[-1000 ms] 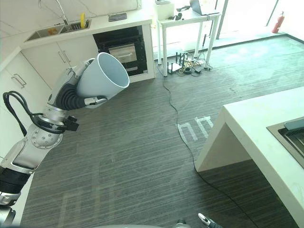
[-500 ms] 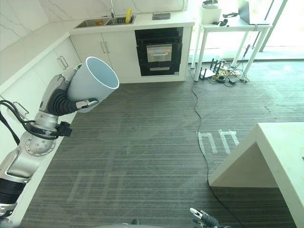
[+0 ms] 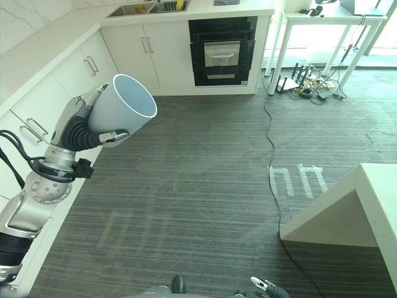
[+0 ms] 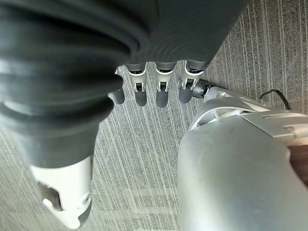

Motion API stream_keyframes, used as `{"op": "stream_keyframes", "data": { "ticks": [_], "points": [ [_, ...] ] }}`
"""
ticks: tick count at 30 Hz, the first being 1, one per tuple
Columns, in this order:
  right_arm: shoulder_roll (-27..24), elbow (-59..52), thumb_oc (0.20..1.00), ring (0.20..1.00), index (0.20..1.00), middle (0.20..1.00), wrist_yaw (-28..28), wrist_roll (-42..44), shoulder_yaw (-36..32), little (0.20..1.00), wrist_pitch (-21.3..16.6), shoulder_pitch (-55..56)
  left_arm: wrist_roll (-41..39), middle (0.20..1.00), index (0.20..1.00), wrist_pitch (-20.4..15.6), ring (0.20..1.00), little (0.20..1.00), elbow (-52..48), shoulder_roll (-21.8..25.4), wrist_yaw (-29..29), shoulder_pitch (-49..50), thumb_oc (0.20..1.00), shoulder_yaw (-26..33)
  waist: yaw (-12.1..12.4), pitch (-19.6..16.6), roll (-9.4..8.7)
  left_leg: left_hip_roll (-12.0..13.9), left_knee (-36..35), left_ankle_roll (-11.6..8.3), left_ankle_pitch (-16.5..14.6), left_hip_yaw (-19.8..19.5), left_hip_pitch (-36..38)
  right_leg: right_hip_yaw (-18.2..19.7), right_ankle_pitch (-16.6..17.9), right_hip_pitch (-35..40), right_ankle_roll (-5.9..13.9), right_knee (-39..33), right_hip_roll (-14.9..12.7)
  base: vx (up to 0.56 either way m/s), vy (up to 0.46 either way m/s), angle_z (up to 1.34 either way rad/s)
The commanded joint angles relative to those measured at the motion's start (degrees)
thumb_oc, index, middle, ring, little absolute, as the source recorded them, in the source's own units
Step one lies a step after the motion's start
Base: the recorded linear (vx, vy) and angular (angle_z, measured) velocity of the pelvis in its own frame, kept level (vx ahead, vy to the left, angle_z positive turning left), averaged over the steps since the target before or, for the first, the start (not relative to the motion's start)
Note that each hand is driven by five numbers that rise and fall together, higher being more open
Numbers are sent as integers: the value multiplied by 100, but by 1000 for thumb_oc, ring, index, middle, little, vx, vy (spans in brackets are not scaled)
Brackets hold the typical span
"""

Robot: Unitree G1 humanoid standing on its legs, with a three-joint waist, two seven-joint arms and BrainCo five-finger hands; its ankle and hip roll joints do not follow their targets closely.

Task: Place the dishes in the dishwasher.

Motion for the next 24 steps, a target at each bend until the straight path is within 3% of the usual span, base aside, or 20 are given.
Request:
{"op": "stream_keyframes", "data": {
  "ticks": [1, 3, 7, 10, 11, 12, 16, 19, 20, 24],
  "points": [
    [-197, 41, 1000, 1000, 1000, 1000, -220, 1161, -217, 1000, 412, -299, 46, 200, 200, -50, 200, 200, 655, -355, 625, -1411, 200, -728, -593, 212, -226, -27, 1176, -75, -799, 358, -260, 1835, -630, -310, -89, 539, 285, 4, 25, 59],
    [-71, 48, 1000, 1000, 1000, 1000, -209, 1521, -208, 1000, 382, -276, 3, 200, 200, 47, 200, 200, 671, -389, 612, -1423, 200, -755, -684, 115, -121, 9, 771, -114, -710, 416, -34, 1803, -728, -348, -79, 557, 337, 76, 4, 22],
    [107, 65, 1000, 1000, 1000, 1000, -224, 891, -38, 1000, -236, -259, -156, 200, 200, 327, 200, 200, 644, -261, 375, -1533, 200, -780, -677, -6, -18, 2, 473, -173, -632, 312, 142, 1747, -874, -335, -121, 577, 425, 95, -101, 1],
    [14, -32, 1000, 1000, 1000, 1000, -173, 537, 129, 1000, -373, -428, -265, 200, 200, 322, 200, 200, 599, -115, 289, -1457, 200, -679, -552, 23, -166, -111, 1647, -62, -1148, 324, -170, 1695, -878, -358, -206, 676, 292, 90, -142, 15],
    [-39, -59, 1000, 1000, 1000, 1000, -213, 516, 142, 1000, -348, -471, -303, 200, 200, 252, 200, 200, 594, -82, 248, -1422, 200, -642, -483, 77, -206, -114, 2084, -89, -1154, 282, -412, 1692, -852, -313, -241, 679, 261, 111, -81, 23],
    [-101, -51, 1000, 1000, 1000, 1000, -224, 529, 163, 1000, -398, -532, -350, 200, 200, 175, 200, 200, 561, -44, 148, -1404, 200, -599, -393, 164, -216, -23, 2311, -183, -975, 236, -733, 1677, -852, -234, -269, 671, 283, 171, -31, 7],
    [-187, -102, 1000, 1000, 1000, 1000, -236, 499, 224, 1000, -671, -657, -255, 200, 200, -28, 200, 200, 521, -146, 61, -1264, 200, -499, -251, 254, -115, 379, 1215, -434, -96, 305, -963, 1549, -960, 29, -255, 557, 310, 294, 182, 14],
    [-197, -224, 1000, 1000, 1000, 1000, -228, 404, 337, 1000, -1002, -667, -63, 200, 200, -245, 200, 200, 598, -378, -25, -1141, 200, -419, -223, 177, -101, 509, 928, -523, 12, 499, -992, 1361, -1062, 188, -172, 503, 158, 358, 344, 1],
    [-175, -265, 1000, 1000, 1000, 1000, -244, 477, 383, 1000, -1056, -652, 24, 200, 200, -260, 200, 200, 593, -433, -27, -1080, 200, -419, -222, 146, -102, 472, 872, -509, -15, 552, -927, 1331, -1125, 220, -136, 576, 86, 354, 454, -25],
    [63, -952, 1000, 1000, 1000, 1000, -605, 420, 470, 1000, -1292, -482, 313, 200, 200, -466, 200, 200, 628, -503, -23, -983, 200, -507, -104, 33, -104, -147, 701, -68, -364, 138, -641, 1337, -1397, 131, 4, 1501, -191, 299, 410, -49]
  ]
}}
